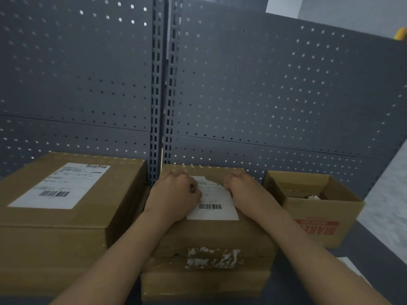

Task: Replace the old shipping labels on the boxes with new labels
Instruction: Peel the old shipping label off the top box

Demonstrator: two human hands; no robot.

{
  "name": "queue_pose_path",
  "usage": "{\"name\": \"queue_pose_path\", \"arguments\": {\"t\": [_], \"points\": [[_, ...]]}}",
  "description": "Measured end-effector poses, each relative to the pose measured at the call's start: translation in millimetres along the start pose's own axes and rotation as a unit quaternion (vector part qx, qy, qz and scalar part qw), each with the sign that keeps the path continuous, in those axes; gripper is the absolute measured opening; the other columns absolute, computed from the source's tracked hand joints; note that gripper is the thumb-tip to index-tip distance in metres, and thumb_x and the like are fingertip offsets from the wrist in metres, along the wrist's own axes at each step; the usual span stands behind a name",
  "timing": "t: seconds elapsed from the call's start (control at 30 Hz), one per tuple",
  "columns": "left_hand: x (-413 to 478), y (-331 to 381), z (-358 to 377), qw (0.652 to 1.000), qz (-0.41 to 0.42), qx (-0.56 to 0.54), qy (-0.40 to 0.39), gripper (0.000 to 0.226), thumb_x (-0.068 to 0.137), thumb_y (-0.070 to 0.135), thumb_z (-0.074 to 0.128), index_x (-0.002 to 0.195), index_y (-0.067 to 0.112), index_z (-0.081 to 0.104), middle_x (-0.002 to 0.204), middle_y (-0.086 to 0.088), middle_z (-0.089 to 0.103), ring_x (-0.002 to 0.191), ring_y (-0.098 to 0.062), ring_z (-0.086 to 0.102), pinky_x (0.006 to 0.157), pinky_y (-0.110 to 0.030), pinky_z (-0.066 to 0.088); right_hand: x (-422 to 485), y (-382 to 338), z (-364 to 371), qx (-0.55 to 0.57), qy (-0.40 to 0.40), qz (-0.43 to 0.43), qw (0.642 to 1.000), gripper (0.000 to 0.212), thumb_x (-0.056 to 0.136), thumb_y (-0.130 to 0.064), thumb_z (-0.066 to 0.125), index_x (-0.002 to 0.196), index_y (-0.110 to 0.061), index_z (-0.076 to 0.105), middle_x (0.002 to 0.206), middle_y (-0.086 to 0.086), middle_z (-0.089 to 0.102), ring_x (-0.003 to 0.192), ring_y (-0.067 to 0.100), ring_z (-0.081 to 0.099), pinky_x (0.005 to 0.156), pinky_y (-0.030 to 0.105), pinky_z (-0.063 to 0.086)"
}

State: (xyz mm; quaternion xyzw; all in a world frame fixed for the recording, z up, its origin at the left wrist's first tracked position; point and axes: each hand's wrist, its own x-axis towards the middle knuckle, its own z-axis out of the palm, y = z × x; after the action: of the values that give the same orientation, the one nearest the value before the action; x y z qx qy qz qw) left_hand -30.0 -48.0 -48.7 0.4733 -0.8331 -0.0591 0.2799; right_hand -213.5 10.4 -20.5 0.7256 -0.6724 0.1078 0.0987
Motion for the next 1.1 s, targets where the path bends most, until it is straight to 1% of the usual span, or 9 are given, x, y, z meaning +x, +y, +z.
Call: {"name": "queue_pose_path", "arguments": {"t": [0.13, 0.27, 0.37, 0.47, 0.6, 0.7, 0.8, 0.93, 1.1], "points": [[0, 0, -1, 1.000, 0.001, -0.001, -0.003, 0.031, 0.094, 0.038, 0.054, 0.119, 0.030, 0.069, 0.121, 0.009, 0.064, 0.113, -0.014, 0.054, 0.092, -0.036, 0.051, -1, 9, 2, 0.070, 0.027, 0.051, 0.996, 0.038, 0.090, 0.003, 0.047, 0.067, -0.025, 0.036, 0.092, 0.000, 0.048, 0.081, 0.018, 0.049, 0.065, 0.026, 0.033], [1, -3, 2, 1.000, -0.002, 0.000, -0.005, 0.035, 0.093, 0.039, 0.054, 0.124, 0.030, 0.067, 0.126, 0.009, 0.062, 0.119, -0.016, 0.051, 0.096, -0.038, 0.050, 0, 4, 3, 0.031, 0.028, 0.037, 0.998, 0.033, 0.090, 0.004, 0.045, 0.068, -0.019, 0.039, 0.091, 0.003, 0.047, 0.081, 0.019, 0.048, 0.061, 0.026, 0.029], [1, -4, 3, 1.000, -0.002, 0.002, -0.003, 0.035, 0.093, 0.041, 0.054, 0.124, 0.030, 0.067, 0.125, 0.009, 0.062, 0.118, -0.016, 0.051, 0.096, -0.038, 0.050, 1, 1, 5, -0.019, 0.034, -0.004, 0.999, 0.017, 0.093, 0.001, 0.047, 0.096, -0.009, 0.060, 0.106, 0.007, 0.054, 0.093, 0.022, 0.051, 0.071, 0.029, 0.043], [1, -4, 4, 1.000, -0.003, 0.005, -0.002, 0.035, 0.092, 0.041, 0.054, 0.122, 0.030, 0.068, 0.122, 0.008, 0.064, 0.115, -0.016, 0.053, 0.094, -0.038, 0.051, 3, 0, 8, -0.049, 0.031, -0.017, 0.998, 0.032, 0.092, 0.004, 0.045, 0.117, -0.007, 0.062, 0.114, 0.010, 0.057, 0.105, 0.027, 0.055, 0.083, 0.036, 0.051], [1, -3, 4, 1.000, -0.007, 0.002, -0.001, 0.034, 0.091, 0.040, 0.054, 0.120, 0.030, 0.069, 0.120, 0.008, 0.065, 0.114, -0.017, 0.054, 0.093, -0.040, 0.051, 5, 3, 11, -0.051, 0.024, -0.015, 0.998, 0.026, 0.091, 0.005, 0.047, 0.110, -0.005, 0.062, 0.111, 0.009, 0.054, 0.101, 0.026, 0.054, 0.078, 0.036, 0.051], [1, -3, 4, 1.000, -0.007, 0.002, -0.005, 0.035, 0.091, 0.041, 0.054, 0.121, 0.030, 0.069, 0.121, 0.008, 0.064, 0.115, -0.017, 0.054, 0.094, -0.040, 0.052, 5, 6, 11, -0.015, 0.012, -0.021, 1.000, 0.014, 0.093, -0.003, 0.053, 0.090, -0.016, 0.056, 0.100, 0.001, 0.050, 0.094, 0.021, 0.050, 0.068, 0.029, 0.040], [1, -3, 4, 1.000, -0.006, 0.001, -0.002, 0.034, 0.092, 0.040, 0.053, 0.121, 0.030, 0.069, 0.121, 0.009, 0.064, 0.116, -0.016, 0.053, 0.093, -0.040, 0.052, 4, 10, 7, 0.053, 0.001, 0.001, 0.999, 0.036, 0.090, 0.001, 0.050, 0.069, -0.026, 0.037, 0.085, -0.005, 0.043, 0.082, 0.016, 0.046, 0.063, 0.028, 0.036], [1, -3, 3, 1.000, -0.002, -0.001, 0.002, 0.033, 0.092, 0.039, 0.054, 0.120, 0.030, 0.069, 0.120, 0.009, 0.064, 0.114, -0.016, 0.054, 0.093, -0.039, 0.052, -1, 11, 5, 0.088, 0.037, 0.069, 0.993, 0.036, 0.091, 0.003, 0.046, 0.071, -0.026, 0.038, 0.089, -0.004, 0.047, 0.081, 0.014, 0.047, 0.064, 0.025, 0.034], [2, -5, 5, 1.000, -0.006, 0.002, -0.002, 0.035, 0.092, 0.042, 0.053, 0.121, 0.032, 0.068, 0.119, 0.010, 0.065, 0.114, -0.016, 0.053, 0.092, -0.039, 0.052, 0, 4, 4, 0.039, 0.013, 0.033, 0.999, 0.030, 0.092, -0.002, 0.048, 0.072, -0.022, 0.042, 0.101, 0.003, 0.049, 0.082, 0.016, 0.047, 0.060, 0.022, 0.029]]}}
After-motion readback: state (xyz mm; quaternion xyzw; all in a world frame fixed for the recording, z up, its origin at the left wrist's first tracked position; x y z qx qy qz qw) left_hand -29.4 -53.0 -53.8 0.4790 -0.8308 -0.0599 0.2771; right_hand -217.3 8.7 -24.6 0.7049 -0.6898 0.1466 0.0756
